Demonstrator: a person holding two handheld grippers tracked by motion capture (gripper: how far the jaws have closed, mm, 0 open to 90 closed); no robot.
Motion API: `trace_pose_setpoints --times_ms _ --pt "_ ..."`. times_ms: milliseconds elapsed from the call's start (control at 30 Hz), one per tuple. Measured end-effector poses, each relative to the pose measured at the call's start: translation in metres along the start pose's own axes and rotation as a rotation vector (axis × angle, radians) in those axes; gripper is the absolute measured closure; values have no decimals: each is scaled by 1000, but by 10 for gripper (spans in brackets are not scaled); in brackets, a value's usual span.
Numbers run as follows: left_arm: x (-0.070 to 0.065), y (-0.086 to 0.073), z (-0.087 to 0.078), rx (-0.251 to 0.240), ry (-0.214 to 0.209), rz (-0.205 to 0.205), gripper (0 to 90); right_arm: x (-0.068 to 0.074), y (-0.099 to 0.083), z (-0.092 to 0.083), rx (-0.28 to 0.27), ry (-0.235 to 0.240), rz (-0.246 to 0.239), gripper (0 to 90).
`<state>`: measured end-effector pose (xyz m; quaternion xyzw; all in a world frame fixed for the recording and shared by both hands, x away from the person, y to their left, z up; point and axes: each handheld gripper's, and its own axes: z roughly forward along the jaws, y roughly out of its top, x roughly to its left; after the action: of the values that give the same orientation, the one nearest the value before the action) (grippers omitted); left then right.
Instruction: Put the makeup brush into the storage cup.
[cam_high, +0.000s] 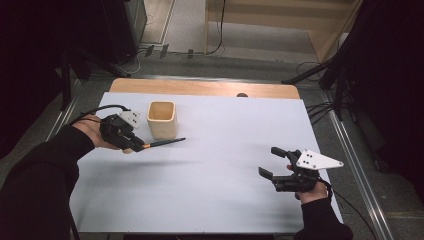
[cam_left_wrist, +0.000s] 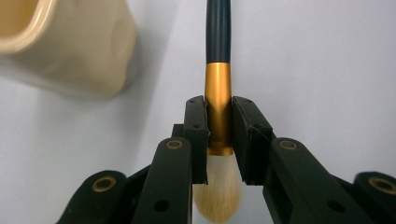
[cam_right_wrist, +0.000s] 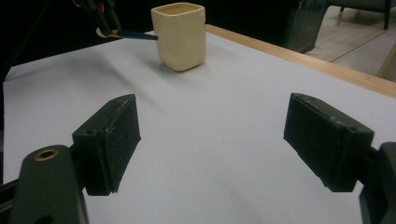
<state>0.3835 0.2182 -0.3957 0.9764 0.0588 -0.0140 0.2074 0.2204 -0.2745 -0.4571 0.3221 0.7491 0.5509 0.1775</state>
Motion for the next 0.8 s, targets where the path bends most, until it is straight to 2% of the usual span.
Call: trace_pose_setpoints --times_ms 100,133,167,200,233,333,367,433,500,567,633,667,800 --pt "-5 5 -2 -48 10 0 771 1 0 1 5 6 2 190" --pt "-6 6 -2 -65 5 -11 771 1 0 1 6 8 3 190" --pt "-6 6 -2 -65 5 -11 771 1 0 1 6 9 3 190" --pt "-9 8 -3 -97 10 -16 771 1 0 1 7 10 2 190" --pt "-9 8 -3 -97 10 -16 771 1 0 1 7 10 2 190" --pt "-13 7 -3 -156 30 -45 771 1 0 2 12 15 3 189" --pt "-13 6 -3 -174 23 -56 771 1 0 2 12 16 0 190" --pt "-16 5 -2 -191 41 -61 771 1 0 2 13 20 2 189" --pt "-21 5 -1 -210 42 -47 771 2 0 3 14 32 8 187" --pt "-24 6 -1 -228 43 -52 771 2 0 4 9 54 20 186" --pt "-25 5 0 -241 40 -62 771 2 0 5 4 65 29 185" --pt "-27 5 0 -254 48 -81 771 2 1 7 4 83 31 181" --pt "-32 5 0 -291 63 -111 771 5 2 11 17 98 27 148"
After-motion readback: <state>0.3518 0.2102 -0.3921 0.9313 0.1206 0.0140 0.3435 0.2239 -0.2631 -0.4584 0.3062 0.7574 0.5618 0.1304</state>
